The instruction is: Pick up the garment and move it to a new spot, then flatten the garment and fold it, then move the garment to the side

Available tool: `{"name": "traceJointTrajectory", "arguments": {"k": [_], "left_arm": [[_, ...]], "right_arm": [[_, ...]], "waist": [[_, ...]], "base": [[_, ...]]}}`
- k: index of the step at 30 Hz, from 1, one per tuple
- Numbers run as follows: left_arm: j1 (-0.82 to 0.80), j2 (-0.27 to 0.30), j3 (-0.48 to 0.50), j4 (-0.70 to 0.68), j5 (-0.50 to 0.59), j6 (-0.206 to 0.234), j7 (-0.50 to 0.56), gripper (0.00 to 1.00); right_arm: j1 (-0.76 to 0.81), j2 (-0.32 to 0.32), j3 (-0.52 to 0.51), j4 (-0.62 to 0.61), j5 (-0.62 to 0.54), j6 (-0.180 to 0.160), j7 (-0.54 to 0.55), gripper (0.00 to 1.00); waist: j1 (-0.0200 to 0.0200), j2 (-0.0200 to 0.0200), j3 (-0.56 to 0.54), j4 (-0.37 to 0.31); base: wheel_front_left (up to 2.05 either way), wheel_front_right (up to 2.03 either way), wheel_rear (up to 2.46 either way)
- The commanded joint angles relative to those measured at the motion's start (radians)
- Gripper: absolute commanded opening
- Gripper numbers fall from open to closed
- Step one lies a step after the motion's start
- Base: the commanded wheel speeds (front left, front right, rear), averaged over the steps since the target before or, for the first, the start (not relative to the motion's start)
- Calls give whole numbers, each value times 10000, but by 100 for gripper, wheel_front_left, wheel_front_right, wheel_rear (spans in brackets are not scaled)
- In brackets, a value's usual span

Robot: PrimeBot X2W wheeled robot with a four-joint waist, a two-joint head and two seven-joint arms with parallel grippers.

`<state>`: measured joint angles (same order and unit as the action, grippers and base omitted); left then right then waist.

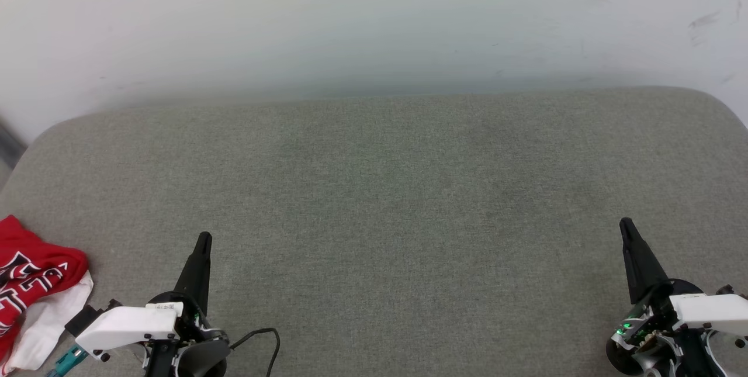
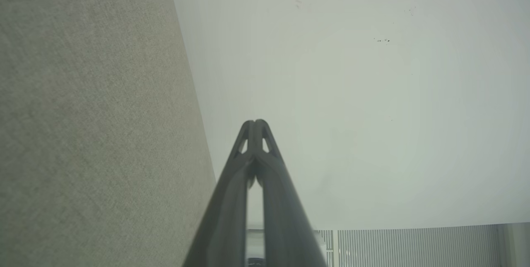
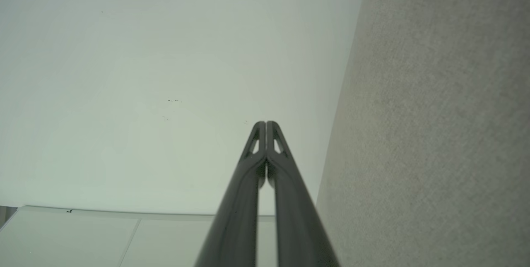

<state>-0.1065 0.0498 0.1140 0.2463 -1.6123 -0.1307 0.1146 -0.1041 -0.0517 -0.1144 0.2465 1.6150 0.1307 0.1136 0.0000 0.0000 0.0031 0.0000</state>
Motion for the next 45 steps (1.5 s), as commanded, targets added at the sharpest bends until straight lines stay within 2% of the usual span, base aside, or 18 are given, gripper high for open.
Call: {"name": "traceJointTrajectory", "arguments": {"k": [1, 18, 19, 23, 45], "left_arm": [[-63, -7, 14, -4, -14, -15, 18, 0], [-63, -7, 11, -4, -14, -15, 17, 0], [-63, -7, 17, -4, -14, -15, 17, 100], [195, -30, -58, 215, 4, 0, -27, 100], [80, 92, -1315, -842, 534, 0, -1082, 100]], "right_arm": [[-104, 23, 7, 7, -45, 0, 0, 0], [-104, 23, 7, 7, -44, -1, -1, 0], [-104, 23, 8, 7, -44, 0, -1, 100], [220, 8, 28, 211, -13, -2, -26, 100], [391, -79, 659, -766, -646, -1, -1067, 100]], "waist": [[0, 0, 0, 0], [0, 0, 0, 0], [0, 0, 0, 0], [0, 0, 1, -1], [0, 0, 18, 10]], "base": [[0, 0, 0], [0, 0, 0], [0, 0, 0], [0, 0, 0], [0, 0, 0]]}}
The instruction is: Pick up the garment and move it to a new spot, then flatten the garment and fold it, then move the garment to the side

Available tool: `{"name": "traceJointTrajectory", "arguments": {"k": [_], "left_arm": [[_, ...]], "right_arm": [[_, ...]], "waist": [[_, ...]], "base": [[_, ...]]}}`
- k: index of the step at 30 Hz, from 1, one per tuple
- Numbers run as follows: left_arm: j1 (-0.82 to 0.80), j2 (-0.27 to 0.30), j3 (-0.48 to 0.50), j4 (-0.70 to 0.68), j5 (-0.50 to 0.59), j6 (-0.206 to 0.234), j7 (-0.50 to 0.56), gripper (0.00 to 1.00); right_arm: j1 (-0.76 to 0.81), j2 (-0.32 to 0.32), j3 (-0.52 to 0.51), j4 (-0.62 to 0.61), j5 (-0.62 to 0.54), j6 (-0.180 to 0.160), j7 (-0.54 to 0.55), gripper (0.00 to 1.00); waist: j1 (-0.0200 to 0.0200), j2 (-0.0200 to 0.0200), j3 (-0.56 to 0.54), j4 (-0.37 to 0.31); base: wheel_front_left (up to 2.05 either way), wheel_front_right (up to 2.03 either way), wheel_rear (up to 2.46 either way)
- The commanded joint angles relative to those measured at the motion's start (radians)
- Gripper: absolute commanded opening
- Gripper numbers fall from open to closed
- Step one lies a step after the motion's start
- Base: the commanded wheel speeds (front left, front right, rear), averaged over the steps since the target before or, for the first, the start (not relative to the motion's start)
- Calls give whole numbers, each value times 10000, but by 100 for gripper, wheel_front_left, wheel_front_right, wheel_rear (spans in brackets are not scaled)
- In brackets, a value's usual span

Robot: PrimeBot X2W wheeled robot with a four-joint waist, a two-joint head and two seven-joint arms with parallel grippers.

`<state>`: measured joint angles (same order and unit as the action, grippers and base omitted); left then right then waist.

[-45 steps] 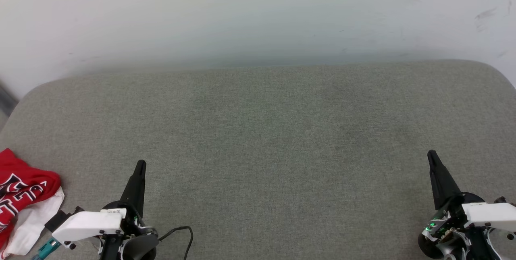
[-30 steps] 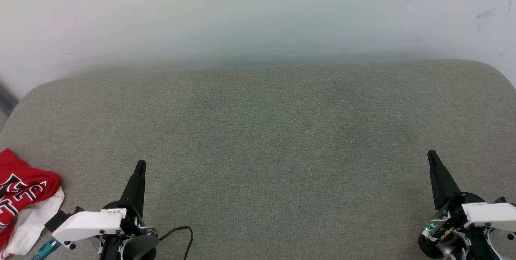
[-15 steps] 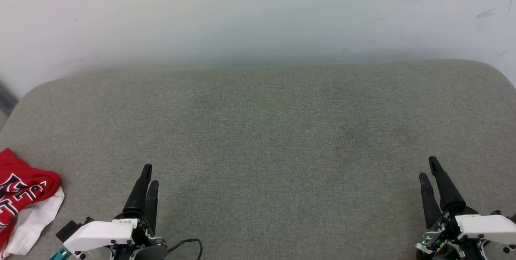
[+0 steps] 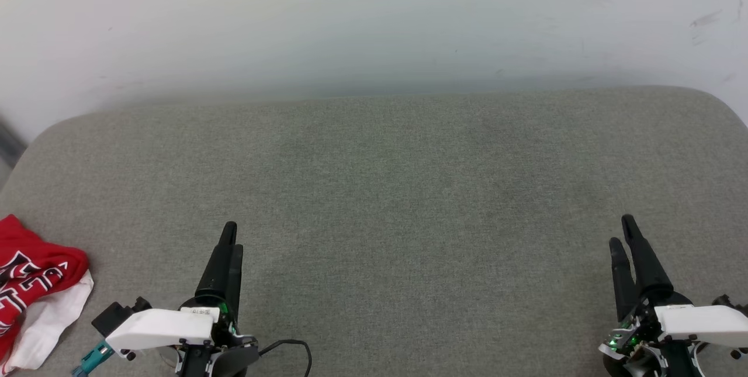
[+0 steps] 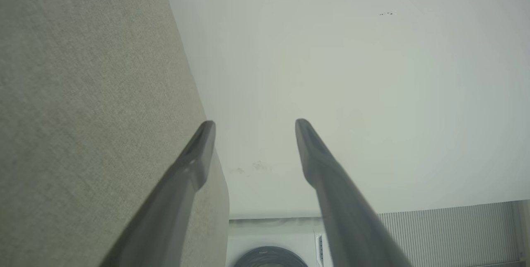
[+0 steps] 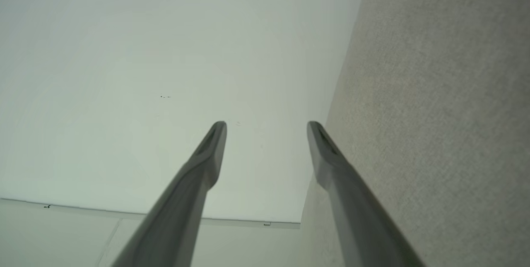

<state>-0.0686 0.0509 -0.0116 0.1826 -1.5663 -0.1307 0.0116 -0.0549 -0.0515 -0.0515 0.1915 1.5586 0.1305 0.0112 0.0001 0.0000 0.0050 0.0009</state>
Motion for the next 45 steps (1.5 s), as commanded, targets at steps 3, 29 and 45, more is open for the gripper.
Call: {"name": "traceJointTrajectory", "arguments": {"k": [3, 29, 45], "left_arm": [[-317, 129, -167, -366, 315, 0, -178, 100], [-210, 194, -465, -1429, 6490, 0, -1101, 100], [89, 329, -282, -1285, 9983, 21, -1536, 100]], "right_arm": [[-91, -166, 126, -334, -407, 1, -170, 100], [97, -295, 217, -1556, -7938, 2, -690, 100], [321, -256, 239, -2159, -10866, 1, -393, 100]], "waist": [[-1, 0, 2, 8], [-1, 0, -7, 21], [-1, 0, -48, 10]], "base": [[0, 0, 0], [0, 0, 0], [0, 0, 0]]}}
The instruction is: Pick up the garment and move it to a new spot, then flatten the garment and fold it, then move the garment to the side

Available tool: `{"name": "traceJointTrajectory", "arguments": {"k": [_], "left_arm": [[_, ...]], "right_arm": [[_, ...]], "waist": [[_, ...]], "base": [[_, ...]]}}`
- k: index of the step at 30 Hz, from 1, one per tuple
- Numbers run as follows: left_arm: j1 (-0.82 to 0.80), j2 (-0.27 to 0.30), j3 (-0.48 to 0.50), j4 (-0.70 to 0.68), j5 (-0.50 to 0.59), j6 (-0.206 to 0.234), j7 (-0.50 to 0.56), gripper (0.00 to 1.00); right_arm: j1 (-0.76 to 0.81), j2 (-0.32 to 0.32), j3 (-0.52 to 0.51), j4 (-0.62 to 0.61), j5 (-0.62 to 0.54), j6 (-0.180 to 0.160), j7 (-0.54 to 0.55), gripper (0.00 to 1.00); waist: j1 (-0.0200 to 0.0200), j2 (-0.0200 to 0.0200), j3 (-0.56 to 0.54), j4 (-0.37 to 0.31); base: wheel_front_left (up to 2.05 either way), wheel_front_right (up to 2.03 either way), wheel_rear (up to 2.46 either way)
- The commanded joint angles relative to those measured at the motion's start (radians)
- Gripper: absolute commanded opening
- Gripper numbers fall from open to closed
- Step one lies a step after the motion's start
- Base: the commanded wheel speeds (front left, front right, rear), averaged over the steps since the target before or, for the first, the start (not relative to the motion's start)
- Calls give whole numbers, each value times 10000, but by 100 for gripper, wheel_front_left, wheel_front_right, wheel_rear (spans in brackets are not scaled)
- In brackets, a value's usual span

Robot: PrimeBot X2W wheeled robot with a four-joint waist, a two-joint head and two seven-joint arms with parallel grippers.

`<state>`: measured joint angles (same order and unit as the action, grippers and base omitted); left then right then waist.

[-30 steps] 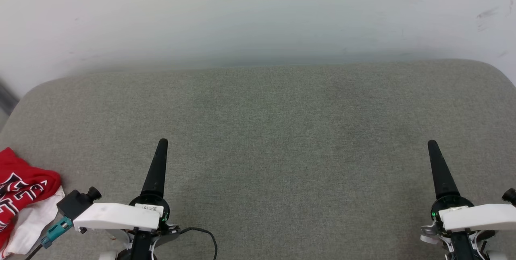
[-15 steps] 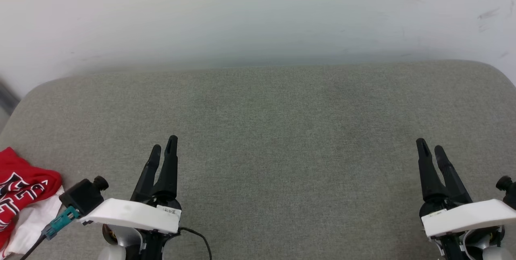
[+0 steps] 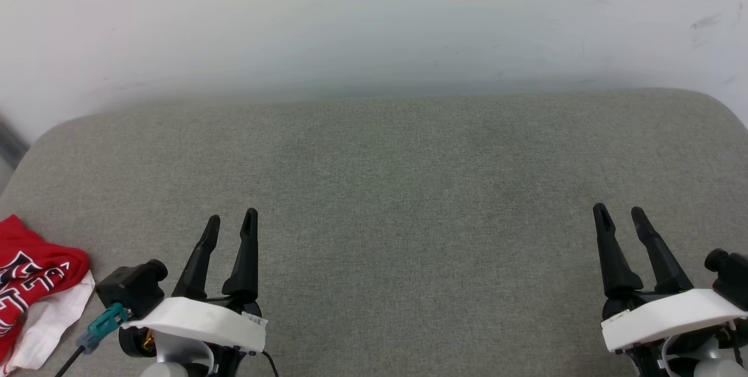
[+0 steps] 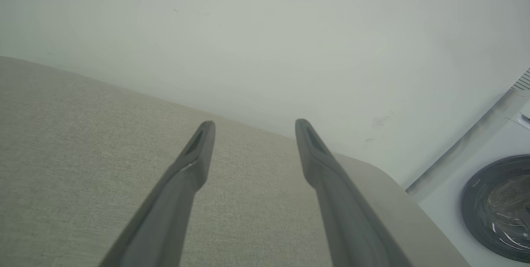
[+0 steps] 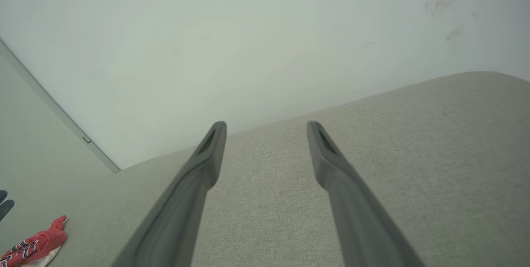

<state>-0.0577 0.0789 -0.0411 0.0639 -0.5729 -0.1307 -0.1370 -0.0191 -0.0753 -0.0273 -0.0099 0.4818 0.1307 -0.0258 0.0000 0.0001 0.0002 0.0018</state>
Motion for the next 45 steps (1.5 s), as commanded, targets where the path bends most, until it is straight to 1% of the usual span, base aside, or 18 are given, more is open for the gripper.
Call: {"name": "traceJointTrajectory", "arguments": {"k": [1, 10, 21, 28, 45], "left_arm": [[-11, 56, 5, -91, 228, 27, -82, 100], [59, 110, -111, 28, 1499, 106, -305, 100], [149, 171, -185, 376, 2615, 278, -570, 100], [212, 116, -128, 600, 3321, 400, -796, 100], [200, -123, 9, 926, 4042, 201, -1124, 100]], "right_arm": [[-21, -9, -10, -173, -237, -1, -23, 100], [77, 64, -5, -295, -1410, 0, 26, 100], [185, 138, 123, -328, -2491, 0, 48, 100], [306, 231, -95, -379, -3147, 0, -7, 100], [289, 259, -323, -481, -3746, 0, -200, 100]], "waist": [[0, -1, -1, 3], [0, -1, -14, 5], [0, -1, -47, 9], [0, -1, -54, 44], [0, -1, -83, 97]], "base": [[0, 0, 0], [0, 0, 0], [0, 0, 0], [0, 0, 0], [0, 0, 0]]}}
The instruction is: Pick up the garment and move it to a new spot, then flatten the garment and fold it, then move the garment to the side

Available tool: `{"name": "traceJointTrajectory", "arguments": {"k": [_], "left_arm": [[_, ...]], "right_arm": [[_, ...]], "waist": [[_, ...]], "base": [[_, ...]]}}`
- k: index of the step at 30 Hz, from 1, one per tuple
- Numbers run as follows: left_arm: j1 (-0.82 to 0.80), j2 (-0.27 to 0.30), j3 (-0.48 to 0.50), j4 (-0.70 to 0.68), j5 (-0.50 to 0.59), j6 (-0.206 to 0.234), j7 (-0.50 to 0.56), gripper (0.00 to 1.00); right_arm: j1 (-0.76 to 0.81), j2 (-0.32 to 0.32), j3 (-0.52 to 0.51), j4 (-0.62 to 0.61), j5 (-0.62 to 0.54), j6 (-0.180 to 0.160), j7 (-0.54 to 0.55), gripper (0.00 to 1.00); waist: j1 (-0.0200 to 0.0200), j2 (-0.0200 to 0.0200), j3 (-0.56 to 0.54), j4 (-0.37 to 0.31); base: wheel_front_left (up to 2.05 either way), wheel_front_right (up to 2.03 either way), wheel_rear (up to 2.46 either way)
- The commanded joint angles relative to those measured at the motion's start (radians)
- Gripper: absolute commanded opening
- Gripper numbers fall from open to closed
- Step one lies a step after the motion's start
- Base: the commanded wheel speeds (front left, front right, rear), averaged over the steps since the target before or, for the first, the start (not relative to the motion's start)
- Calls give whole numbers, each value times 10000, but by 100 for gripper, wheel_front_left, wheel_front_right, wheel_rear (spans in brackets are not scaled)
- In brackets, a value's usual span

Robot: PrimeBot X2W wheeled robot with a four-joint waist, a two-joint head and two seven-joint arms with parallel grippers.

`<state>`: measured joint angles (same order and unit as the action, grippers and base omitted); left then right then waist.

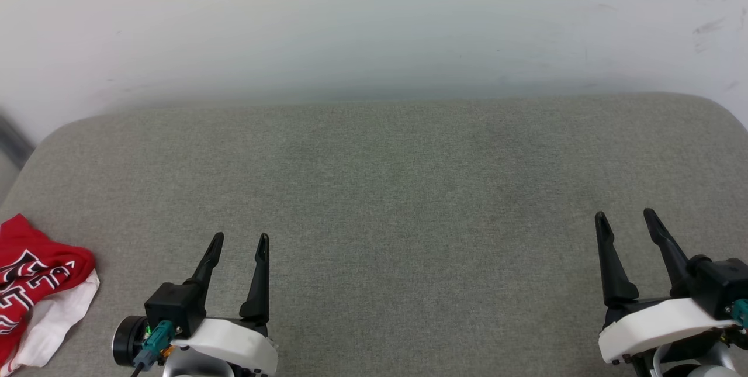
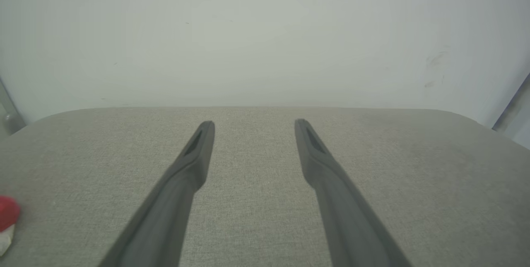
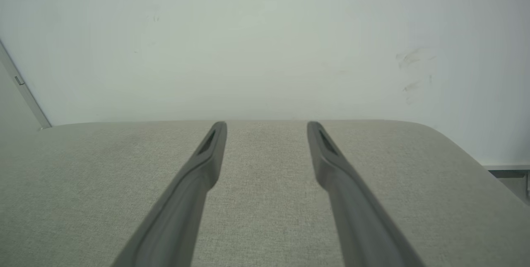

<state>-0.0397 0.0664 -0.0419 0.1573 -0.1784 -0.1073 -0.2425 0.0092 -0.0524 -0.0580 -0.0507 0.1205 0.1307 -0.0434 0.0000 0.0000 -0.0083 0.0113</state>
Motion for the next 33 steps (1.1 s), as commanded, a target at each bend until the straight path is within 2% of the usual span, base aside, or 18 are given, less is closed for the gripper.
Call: {"name": "traceJointTrajectory", "arguments": {"k": [1, 10, 16, 23, 33], "left_arm": [[15, -8, 25, -5, 150, -42, -93, 100], [-21, -89, 62, 76, 561, -121, -242, 100], [-147, -114, 94, 154, 464, -152, -231, 100], [-217, -132, 255, 110, 472, -166, -231, 100], [-206, -150, 499, -80, 526, -200, -231, 100]], "right_arm": [[2, 31, -19, -75, -194, 0, -45, 100], [-41, 33, -95, -64, -635, 0, -175, 100], [-77, 33, -72, 34, -442, 0, -207, 100], [-155, 33, 187, 36, -373, 0, -217, 100], [-341, 31, 813, 39, -396, -1, -177, 100]], "waist": [[0, 0, 1, 5], [0, 0, -1, 100], [0, 0, -18, 465], [0, 0, -24, 1357], [0, 0, 69, 3085]], "base": [[0, 0, 0], [0, 0, 0], [0, 0, 0], [0, 0, 0], [0, 0, 0]]}}
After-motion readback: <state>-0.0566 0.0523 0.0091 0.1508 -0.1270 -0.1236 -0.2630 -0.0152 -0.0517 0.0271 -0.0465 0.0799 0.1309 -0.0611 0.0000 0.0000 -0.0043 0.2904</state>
